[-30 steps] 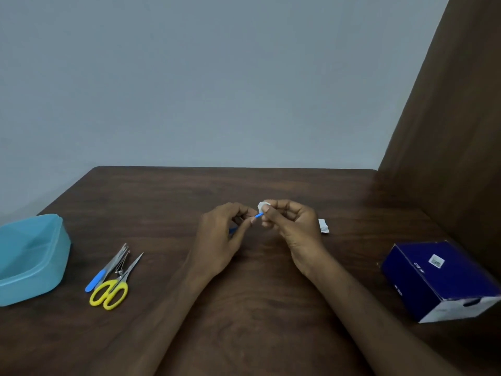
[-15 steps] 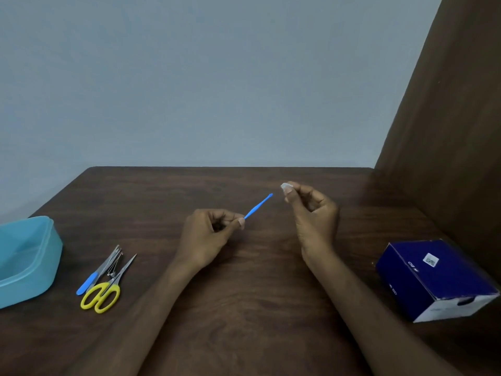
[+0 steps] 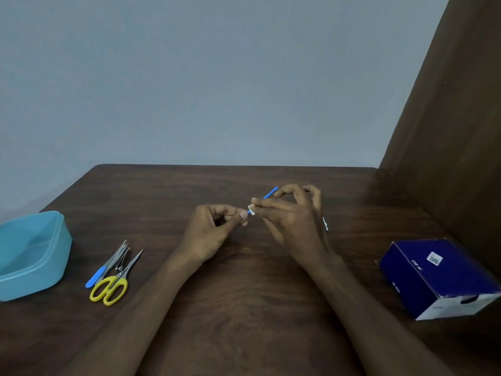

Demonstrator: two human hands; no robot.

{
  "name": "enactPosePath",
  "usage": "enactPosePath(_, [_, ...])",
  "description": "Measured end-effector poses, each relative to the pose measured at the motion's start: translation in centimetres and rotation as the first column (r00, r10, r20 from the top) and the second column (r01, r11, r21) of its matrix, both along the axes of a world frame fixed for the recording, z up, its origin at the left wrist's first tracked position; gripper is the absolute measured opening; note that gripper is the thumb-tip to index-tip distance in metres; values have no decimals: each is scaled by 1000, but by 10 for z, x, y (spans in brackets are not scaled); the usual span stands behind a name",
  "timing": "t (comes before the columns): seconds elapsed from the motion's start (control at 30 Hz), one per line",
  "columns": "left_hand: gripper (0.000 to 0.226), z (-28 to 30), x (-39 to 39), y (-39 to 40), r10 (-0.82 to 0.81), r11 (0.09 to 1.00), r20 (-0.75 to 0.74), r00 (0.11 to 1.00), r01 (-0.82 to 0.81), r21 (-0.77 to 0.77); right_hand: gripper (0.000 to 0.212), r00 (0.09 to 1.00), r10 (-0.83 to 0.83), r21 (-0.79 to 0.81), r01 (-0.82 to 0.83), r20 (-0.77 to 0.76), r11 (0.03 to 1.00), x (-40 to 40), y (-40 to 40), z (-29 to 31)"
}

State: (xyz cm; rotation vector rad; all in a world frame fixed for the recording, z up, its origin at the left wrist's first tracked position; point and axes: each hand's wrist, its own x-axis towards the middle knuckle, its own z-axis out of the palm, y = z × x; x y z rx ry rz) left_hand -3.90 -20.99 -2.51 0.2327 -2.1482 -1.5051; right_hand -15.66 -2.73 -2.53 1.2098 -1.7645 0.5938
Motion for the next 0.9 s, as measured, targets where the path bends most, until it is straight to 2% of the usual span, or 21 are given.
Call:
enactPosePath(0.27, [19, -1, 2, 1, 2, 999, 52, 999, 0, -40, 18, 978, -154, -70, 165, 139, 984, -17, 14, 0])
enactPosePath(0.37, [21, -3, 2, 1, 59, 994, 64, 996, -53, -94, 18, 949, -196, -186, 245, 249, 951, -12, 18, 3])
enactPosePath(0.43, [20, -2, 3, 2, 74, 993, 59, 995, -69, -93, 15, 957, -183, -247, 238, 227, 939, 1, 16, 6])
enactPosePath(0.53, [21, -1, 3, 3, 58, 994, 55, 997, -53, -96, 8, 990, -100, -163, 116, 103, 980, 18, 4, 6])
enactPosePath(0.67, [23, -2, 2, 1, 43, 995, 35, 998, -40, -88, 12, 982, -24, 23, 20, 188, 1000, 16, -5, 0])
enactPosePath(0.77, [18, -1, 1, 2, 35, 997, 30, 999, -33, -74, 13, 974, -50, 29, 45, 219, 999, 11, 1, 2])
enactPosePath(0.9, [17, -3, 0, -1, 17, 996, 25, 1000, -15, -90, 11, 939, -157, -23, 172, 307, 985, 0, 9, 6])
